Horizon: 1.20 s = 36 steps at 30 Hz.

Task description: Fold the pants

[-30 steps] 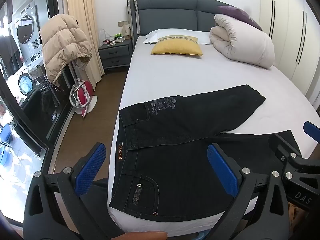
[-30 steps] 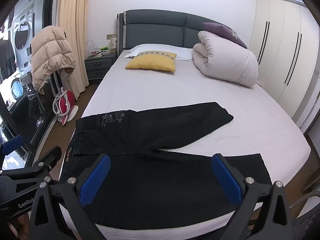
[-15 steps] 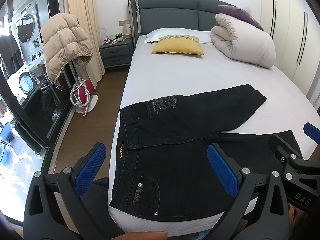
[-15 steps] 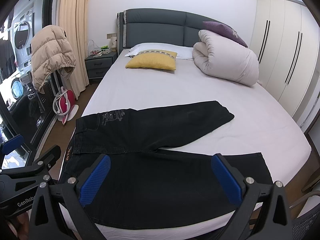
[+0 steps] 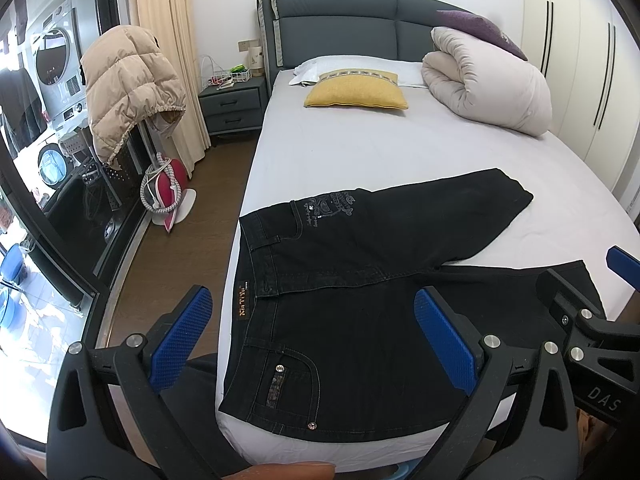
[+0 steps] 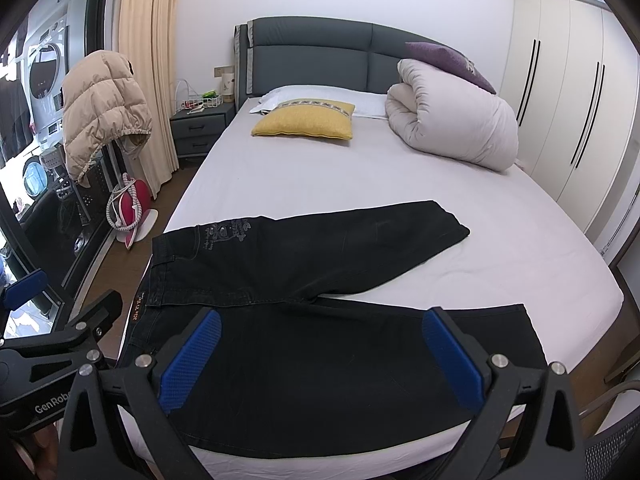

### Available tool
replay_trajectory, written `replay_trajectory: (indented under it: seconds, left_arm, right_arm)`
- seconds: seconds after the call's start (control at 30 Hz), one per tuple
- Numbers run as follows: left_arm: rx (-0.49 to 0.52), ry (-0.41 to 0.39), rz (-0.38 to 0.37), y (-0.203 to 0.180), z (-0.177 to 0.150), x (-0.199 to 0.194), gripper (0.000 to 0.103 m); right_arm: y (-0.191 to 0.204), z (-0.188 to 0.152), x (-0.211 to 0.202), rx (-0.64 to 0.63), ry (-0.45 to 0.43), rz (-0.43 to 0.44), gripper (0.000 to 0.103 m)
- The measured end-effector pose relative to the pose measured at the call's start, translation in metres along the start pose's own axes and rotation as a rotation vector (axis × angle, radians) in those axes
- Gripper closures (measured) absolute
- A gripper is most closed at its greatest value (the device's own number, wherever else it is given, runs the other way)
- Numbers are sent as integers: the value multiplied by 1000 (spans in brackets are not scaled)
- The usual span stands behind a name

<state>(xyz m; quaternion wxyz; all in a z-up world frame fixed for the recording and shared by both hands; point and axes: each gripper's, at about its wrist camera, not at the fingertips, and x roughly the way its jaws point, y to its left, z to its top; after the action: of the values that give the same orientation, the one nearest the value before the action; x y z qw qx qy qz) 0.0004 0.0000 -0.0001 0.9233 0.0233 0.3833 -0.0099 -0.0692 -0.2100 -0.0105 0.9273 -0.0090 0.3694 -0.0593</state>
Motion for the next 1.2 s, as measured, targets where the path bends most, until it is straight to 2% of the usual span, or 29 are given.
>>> replay_trajectory:
  seconds: [0.47,0.83,0.87,1.2]
  left_arm:
    - [0,2,-1,0,0,0,0]
    - [-2,6,-5,9,-15,6,0]
    - [-6,8,-3,16,-27,17,0]
    - [-8,25,0,14,-25,24,0]
  right_arm:
    - [-1,-1,0,3,2,2,0]
    - [-1,-1,1,3,4,4,0]
    - [-1,-1,1,3,5,3,0]
    - [4,-1,5,5,15,11,0]
